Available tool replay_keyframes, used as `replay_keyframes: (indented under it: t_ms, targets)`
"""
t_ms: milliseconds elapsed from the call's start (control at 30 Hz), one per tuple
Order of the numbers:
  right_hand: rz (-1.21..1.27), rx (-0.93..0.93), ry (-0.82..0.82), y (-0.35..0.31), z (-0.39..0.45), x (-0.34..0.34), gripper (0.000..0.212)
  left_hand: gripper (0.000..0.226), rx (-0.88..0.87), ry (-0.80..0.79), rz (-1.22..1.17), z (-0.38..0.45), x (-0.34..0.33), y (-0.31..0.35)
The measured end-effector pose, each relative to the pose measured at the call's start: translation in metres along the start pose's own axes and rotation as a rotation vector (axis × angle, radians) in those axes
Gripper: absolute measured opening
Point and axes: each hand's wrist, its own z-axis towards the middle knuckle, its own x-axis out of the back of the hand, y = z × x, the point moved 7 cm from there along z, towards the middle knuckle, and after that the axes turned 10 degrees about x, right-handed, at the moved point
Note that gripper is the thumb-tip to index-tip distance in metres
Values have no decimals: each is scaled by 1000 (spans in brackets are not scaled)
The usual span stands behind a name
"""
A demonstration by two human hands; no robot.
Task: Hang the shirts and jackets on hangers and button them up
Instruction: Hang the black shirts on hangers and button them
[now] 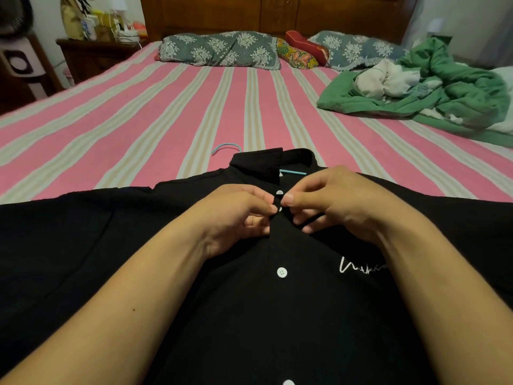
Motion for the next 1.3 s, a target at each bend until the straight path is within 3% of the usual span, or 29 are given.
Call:
replay_keyframes:
  t_ms: [433, 667, 833, 1300]
  targets:
    - [-9, -162, -22, 12, -4, -12, 8, 20, -79, 48, 119, 1, 1, 2]
    - [-97, -103, -7, 7, -1, -13, 12, 28, -121, 76, 109, 2, 2, 3]
    - [-78, -35, -66, 2, 0, -18, 3, 27, -165, 102, 231, 0, -1, 4]
    - [-78, 23, 5, 15, 9, -12, 12, 31, -134, 56, 126, 3, 1, 1]
